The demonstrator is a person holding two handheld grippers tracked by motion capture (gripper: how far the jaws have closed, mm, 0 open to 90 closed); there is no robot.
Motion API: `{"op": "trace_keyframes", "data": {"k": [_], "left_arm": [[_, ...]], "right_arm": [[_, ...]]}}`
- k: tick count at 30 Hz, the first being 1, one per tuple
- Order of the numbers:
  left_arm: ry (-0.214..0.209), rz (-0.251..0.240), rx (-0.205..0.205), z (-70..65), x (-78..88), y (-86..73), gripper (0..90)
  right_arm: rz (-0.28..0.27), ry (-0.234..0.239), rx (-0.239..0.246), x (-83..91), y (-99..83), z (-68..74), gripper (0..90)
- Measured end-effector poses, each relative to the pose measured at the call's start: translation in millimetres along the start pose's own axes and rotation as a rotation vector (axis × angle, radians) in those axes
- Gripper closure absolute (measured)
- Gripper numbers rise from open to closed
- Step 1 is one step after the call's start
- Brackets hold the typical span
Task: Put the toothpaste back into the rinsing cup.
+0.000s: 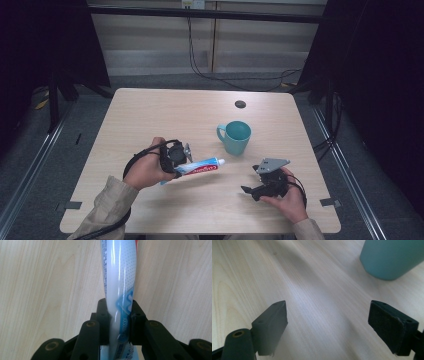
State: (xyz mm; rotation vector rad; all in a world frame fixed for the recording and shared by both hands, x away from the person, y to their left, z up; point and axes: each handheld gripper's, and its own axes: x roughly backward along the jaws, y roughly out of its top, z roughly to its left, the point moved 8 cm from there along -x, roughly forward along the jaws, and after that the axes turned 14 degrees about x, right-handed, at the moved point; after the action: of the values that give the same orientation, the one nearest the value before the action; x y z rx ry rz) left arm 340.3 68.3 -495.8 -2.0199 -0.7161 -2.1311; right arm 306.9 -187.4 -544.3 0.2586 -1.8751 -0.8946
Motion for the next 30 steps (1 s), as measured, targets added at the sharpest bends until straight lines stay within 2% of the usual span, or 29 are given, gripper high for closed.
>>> {"op": "trace_keyframes", "data": {"k": [4,11,16,17,20,24,30], "left_arm": [[-0.011,-0.004,-0.004,-3.3,-1.4,6.7,75.1],[-0.023,0.004,-0.001,-6.2,-3.6,12.6,75.2],[-0.038,-0.008,0.004,-8.9,-2.7,17.9,75.1],[-0.048,-0.013,0.004,-10.9,-3.1,20.1,75.1],[-0.048,-0.003,0.0,-12.0,-3.1,21.4,75.1],[-0.067,0.001,0.016,-14.7,-5.4,23.6,75.2],[-0.07,0.0,0.0,-17.8,-8.1,29.4,75.3]], "right_arm": [[0.002,0.012,0.066,2.4,16.1,1.0,15.4],[0.009,0.011,0.146,3.7,38.2,-0.2,15.4],[0.006,0.02,0.177,2.6,48.6,0.3,15.8],[0.014,0.019,0.196,2.0,52.2,-0.5,15.8],[0.025,0.022,0.206,1.5,55.0,-0.7,15.8],[0.023,0.028,0.23,1.0,60.4,0.4,15.8],[0.023,0.029,0.27,-3.0,66.8,3.7,16.2]]}}
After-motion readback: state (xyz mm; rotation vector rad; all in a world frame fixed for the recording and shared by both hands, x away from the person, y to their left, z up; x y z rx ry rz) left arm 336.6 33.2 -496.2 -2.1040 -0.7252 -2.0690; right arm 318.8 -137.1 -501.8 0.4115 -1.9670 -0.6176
